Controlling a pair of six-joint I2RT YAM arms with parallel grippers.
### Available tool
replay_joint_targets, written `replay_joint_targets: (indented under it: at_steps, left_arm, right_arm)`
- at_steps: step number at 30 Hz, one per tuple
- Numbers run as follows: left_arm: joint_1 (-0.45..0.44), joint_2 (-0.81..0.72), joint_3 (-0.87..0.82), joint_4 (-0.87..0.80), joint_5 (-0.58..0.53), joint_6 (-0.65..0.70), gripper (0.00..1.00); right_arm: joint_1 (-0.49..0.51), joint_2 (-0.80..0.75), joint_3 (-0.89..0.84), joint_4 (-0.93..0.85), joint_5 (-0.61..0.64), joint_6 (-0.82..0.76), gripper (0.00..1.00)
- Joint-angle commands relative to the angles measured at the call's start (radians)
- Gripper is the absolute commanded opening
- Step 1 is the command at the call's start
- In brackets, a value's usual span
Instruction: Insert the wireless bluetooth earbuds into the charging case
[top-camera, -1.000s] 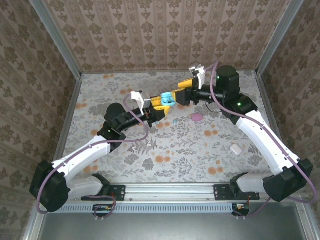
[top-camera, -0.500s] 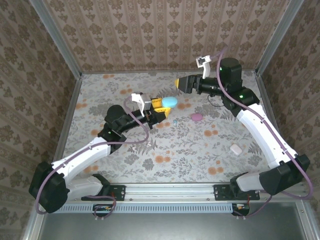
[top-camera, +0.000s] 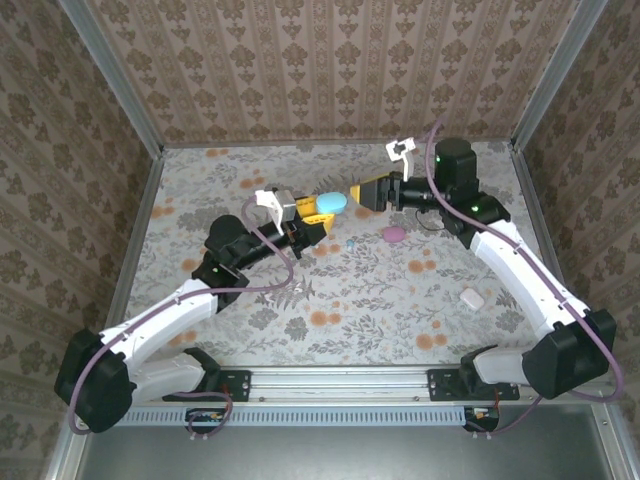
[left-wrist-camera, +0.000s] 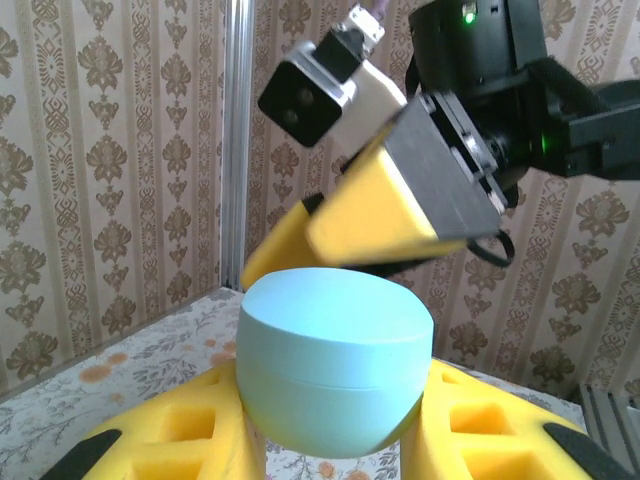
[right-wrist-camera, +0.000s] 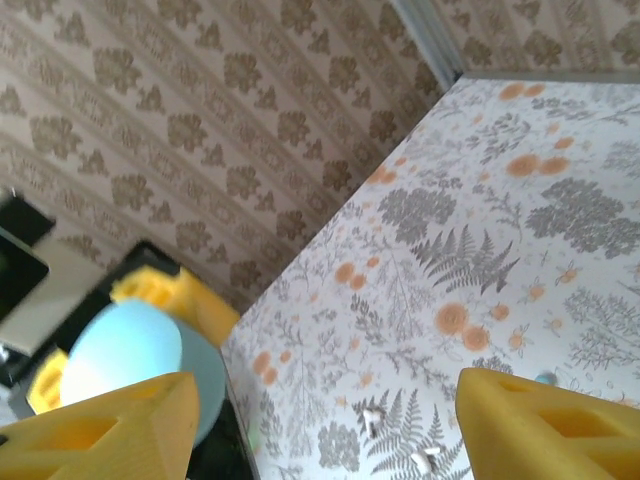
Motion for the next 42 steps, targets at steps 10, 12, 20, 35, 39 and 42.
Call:
replay_joint_targets:
  at_steps: [10,12,20,35,39,42]
  left_arm:
    - [0.006,0.002,0.035,0.065,0.021,-0.040,0.32]
    - [0.005,0.001,0.034,0.064,0.022,-0.043,0.32]
    - [0.005,0.007,0.041,0.061,0.049,-0.039,0.32]
    - [0.000,0.014,0.042,0.045,0.082,-0.022,0.32]
    - [-0.001,0.012,0.041,0.045,0.081,-0.021,0.32]
    - [-0.001,0.011,0.038,0.045,0.079,-0.020,0.32]
  right_arm:
    - [0.076,-0.048,0.007,-0.047,-0.019,-0.302,0.74]
    - [0.078,-0.038,0.014,-0.051,-0.036,-0.306,0.73]
    - [0.084,-0.010,0.044,-0.052,0.024,-0.282,0.72]
    - [0.073,0.042,0.108,0.023,0.075,-0.117,0.73]
    - [0.072,0.051,0.118,0.032,0.059,-0.095,0.73]
    - [0.072,0.051,0.121,0.018,0.074,-0.100,0.73]
